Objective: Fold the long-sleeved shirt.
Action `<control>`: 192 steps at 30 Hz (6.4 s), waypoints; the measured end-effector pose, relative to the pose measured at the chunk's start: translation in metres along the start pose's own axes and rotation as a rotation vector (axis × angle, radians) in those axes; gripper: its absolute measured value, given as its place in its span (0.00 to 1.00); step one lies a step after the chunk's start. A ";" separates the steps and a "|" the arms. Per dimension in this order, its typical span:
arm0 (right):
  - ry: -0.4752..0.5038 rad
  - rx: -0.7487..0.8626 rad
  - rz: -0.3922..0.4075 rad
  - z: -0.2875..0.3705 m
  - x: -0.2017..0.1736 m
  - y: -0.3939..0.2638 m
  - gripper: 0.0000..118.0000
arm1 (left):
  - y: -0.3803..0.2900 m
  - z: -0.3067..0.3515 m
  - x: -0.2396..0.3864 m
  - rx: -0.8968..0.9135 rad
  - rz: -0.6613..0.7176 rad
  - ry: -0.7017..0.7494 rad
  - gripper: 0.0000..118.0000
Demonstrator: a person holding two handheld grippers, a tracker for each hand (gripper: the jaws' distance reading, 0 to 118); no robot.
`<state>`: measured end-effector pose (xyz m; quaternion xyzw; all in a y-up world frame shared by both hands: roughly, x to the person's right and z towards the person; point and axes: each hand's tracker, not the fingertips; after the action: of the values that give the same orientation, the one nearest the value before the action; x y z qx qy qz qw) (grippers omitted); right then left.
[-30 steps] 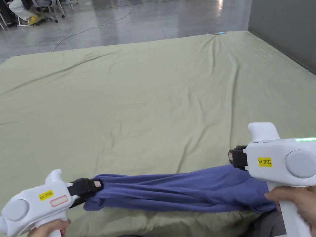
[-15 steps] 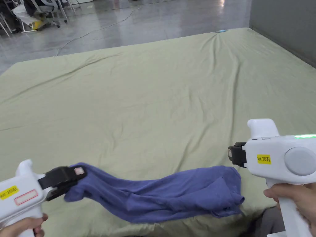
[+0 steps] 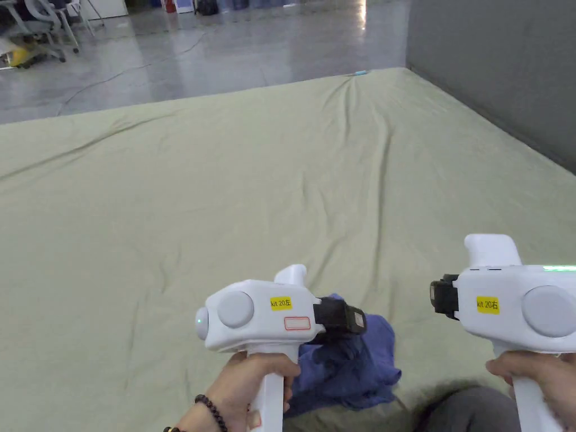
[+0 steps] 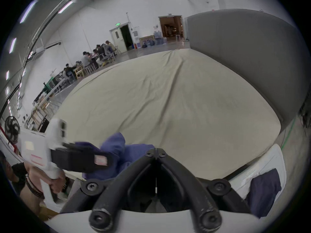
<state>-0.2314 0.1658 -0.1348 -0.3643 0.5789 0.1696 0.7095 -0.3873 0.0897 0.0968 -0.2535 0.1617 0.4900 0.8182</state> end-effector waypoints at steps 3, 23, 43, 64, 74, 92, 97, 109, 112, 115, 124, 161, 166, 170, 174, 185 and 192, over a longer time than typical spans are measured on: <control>-0.015 -0.007 -0.015 -0.001 0.010 -0.001 0.00 | 0.000 0.004 -0.001 -0.022 -0.002 0.031 0.84; 0.049 0.003 0.005 -0.007 -0.008 0.005 0.00 | -0.018 0.002 -0.023 -0.049 -0.049 0.290 0.00; 0.057 -0.035 -0.033 -0.017 -0.003 0.000 0.00 | -0.011 -0.029 0.010 -0.084 -0.089 0.174 0.00; 0.264 -0.298 -0.064 -0.137 -0.045 -0.061 0.00 | -0.040 0.112 -0.123 0.120 0.255 0.136 0.65; 0.287 -0.299 -0.110 -0.137 -0.038 -0.062 0.00 | -0.044 0.062 -0.123 0.097 0.287 0.109 0.65; 0.158 -0.263 0.042 -0.112 -0.086 -0.032 0.00 | -0.030 0.084 -0.079 0.127 0.044 0.114 0.10; 0.154 -0.140 0.168 -0.100 -0.146 -0.004 0.00 | -0.022 0.130 -0.112 0.193 0.065 0.112 0.10; 0.355 -0.027 0.587 -0.161 -0.417 -0.017 0.00 | -0.042 0.399 -0.278 0.355 0.120 0.469 0.10; 0.423 -0.049 0.590 -0.174 -0.464 -0.029 0.00 | -0.056 0.458 -0.317 0.351 0.193 0.585 0.10; 0.448 -0.056 0.603 -0.184 -0.500 -0.039 0.00 | -0.068 0.483 -0.340 0.356 0.286 0.684 0.10; 0.481 -0.058 0.594 -0.175 -0.502 -0.034 0.00 | -0.067 0.457 -0.310 0.416 0.213 0.887 0.96; -0.031 0.647 0.244 0.026 -0.086 0.018 0.00 | -0.055 0.141 0.074 0.952 -0.494 0.892 0.00; -0.049 0.643 0.236 0.029 -0.086 0.014 0.00 | -0.061 0.140 0.072 0.935 -0.503 0.891 0.00; -0.055 0.636 0.237 0.030 -0.083 0.017 0.00 | -0.063 0.142 0.068 0.939 -0.493 0.891 0.00; -0.062 0.638 0.231 0.029 -0.081 0.018 0.00 | -0.062 0.143 0.067 0.943 -0.474 0.881 0.00; -0.071 0.684 0.247 0.028 -0.077 0.021 1.00 | -0.059 0.137 0.069 0.989 -0.494 0.858 1.00; -0.062 0.655 0.223 0.028 -0.074 0.023 1.00 | -0.055 0.136 0.072 1.003 -0.510 0.844 1.00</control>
<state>-0.2475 0.2148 -0.0704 -0.0463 0.6172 0.0624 0.7830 -0.3023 0.1980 0.1849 -0.0441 0.6072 0.0090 0.7933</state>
